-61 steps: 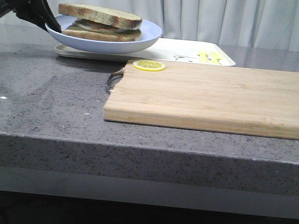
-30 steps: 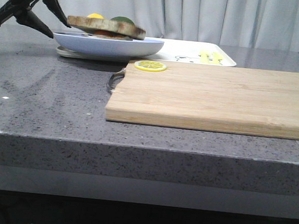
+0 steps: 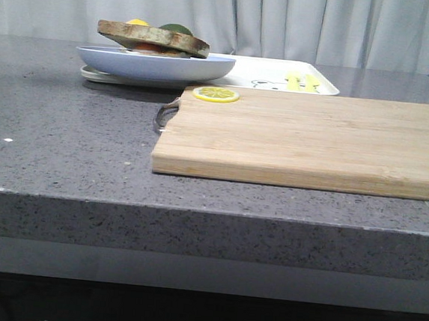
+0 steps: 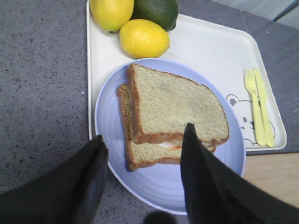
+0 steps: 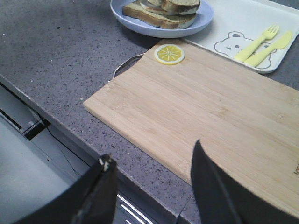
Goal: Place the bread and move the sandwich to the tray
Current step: 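Open the left gripper and raise it away from the plate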
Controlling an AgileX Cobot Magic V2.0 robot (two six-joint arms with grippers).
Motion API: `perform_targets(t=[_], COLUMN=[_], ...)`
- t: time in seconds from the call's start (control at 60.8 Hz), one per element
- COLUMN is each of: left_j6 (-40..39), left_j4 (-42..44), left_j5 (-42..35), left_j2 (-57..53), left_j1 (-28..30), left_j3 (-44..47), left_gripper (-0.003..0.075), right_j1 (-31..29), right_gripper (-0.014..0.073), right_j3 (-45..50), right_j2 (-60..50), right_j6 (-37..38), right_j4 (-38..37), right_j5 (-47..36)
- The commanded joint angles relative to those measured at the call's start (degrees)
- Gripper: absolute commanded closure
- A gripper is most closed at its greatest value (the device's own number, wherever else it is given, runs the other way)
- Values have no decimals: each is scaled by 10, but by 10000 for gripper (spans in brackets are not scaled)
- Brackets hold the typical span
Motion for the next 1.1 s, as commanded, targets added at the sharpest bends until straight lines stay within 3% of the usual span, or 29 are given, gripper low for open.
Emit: perform_targets(t=[0.0,0.181,0.576,0.839,1.086], left_j6=[37,104,94,-15,-23], left_j4=[-17,-14,142,297,279], left_j5=[-56,-119,-163,-142,-138], left_j2=[-91,-205,-383,-509,-625], left_j1=[-14,-56,-202,-212,-212], left_j3=[46,176,379,484,546], left_gripper=[361,361,362,361,361], right_j1=[-3,-3,-3,-3,-3], right_gripper=[202,202,202,202,202], right_j3=[-15,-15,-15,-15,-15], right_j2=[-1,-1,-1,-1,-1], right_j6=[-3,-3,-3,-3,-3], right_j4=[8,8,8,8,8], right_j5=[-44,-44,-44,-44,-44])
